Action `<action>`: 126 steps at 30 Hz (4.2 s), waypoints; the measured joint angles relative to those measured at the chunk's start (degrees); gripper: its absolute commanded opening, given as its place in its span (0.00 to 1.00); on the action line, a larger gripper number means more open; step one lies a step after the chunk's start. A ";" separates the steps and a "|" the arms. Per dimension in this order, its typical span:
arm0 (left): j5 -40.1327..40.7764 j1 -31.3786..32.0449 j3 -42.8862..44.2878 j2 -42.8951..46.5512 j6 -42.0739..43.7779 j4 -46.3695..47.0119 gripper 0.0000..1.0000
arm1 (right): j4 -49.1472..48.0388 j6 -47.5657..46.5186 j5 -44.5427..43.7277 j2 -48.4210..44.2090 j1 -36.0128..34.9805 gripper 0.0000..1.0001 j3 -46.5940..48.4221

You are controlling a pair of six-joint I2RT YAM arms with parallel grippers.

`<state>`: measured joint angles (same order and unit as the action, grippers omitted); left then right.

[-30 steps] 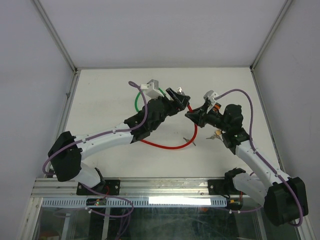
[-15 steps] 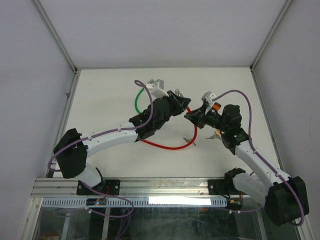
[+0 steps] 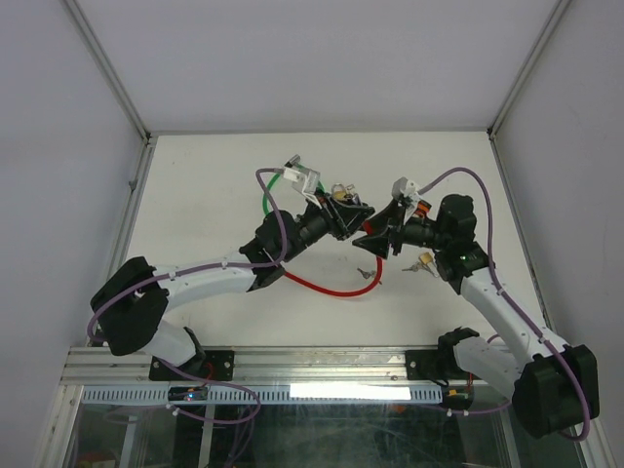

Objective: Lock with the key
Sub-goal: Lock the lock.

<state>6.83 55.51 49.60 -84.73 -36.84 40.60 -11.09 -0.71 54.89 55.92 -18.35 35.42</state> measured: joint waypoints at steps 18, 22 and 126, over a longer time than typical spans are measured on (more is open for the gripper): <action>-31.52 -8.59 -5.70 -3.41 4.15 30.45 0.00 | -9.70 18.29 19.67 6.97 0.59 0.53 1.55; -34.58 -9.16 -5.70 -5.11 2.97 32.44 0.00 | -12.02 20.65 20.68 7.15 0.52 0.51 1.55; 19.76 -9.68 -32.70 7.10 -73.70 -17.22 0.69 | 0.17 26.16 -1.90 16.48 -6.78 0.00 31.15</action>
<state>26.59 45.82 16.91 -77.62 -110.54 23.38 -10.92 25.45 52.99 72.40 -25.12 66.57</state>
